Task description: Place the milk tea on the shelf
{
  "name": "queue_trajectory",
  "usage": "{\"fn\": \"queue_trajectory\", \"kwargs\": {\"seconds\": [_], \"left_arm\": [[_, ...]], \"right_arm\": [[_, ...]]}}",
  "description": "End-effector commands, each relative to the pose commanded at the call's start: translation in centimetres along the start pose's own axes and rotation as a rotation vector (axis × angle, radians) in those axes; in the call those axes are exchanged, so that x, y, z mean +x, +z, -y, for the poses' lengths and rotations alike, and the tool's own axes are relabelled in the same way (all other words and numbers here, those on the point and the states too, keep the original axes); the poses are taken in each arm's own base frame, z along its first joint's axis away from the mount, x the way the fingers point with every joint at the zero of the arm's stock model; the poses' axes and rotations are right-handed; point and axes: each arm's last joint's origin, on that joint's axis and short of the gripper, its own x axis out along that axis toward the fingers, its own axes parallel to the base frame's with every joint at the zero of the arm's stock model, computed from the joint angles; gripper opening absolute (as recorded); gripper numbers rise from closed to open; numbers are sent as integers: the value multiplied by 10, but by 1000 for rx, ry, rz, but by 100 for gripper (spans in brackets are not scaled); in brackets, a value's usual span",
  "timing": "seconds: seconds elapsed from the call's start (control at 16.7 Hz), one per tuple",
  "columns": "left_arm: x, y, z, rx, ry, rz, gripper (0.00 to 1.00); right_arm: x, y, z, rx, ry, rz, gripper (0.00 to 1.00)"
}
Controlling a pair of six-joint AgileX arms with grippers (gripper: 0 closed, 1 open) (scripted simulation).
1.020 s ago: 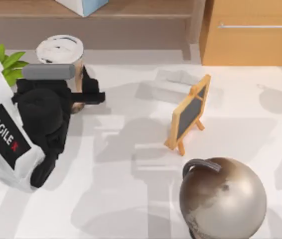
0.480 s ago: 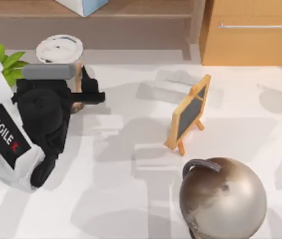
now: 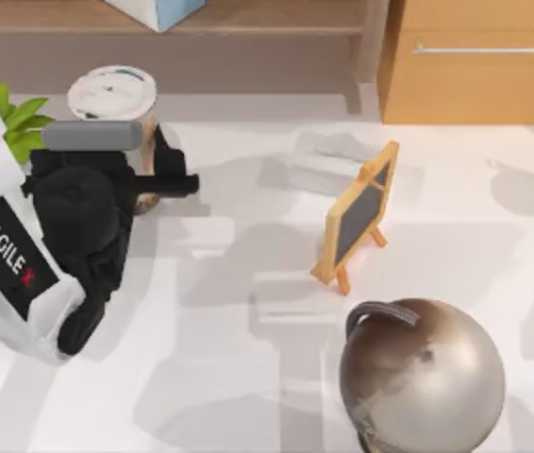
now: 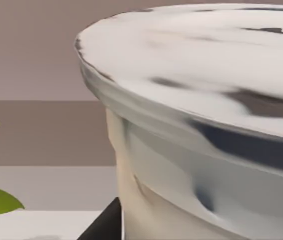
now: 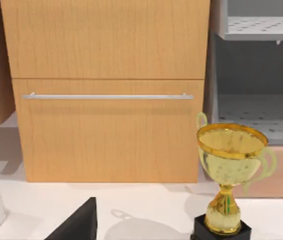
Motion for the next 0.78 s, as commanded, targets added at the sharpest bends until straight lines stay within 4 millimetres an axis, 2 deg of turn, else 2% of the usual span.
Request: {"fn": "queue_trajectory", "kwargs": {"seconds": [0.24, 0.48, 0.72, 0.78], "left_arm": [[-4, 9, 10, 24, -31, 14, 0], [-1, 10, 0, 0, 0, 0, 0], [-1, 10, 1, 2, -2, 0, 0], [0, 15, 4, -5, -11, 22, 0]], "right_arm": [[0, 0, 0, 0, 0, 0, 100], [0, 0, 0, 0, 0, 0, 100], [0, 0, 0, 0, 0, 0, 100], [0, 0, 0, 0, 0, 0, 100]]}}
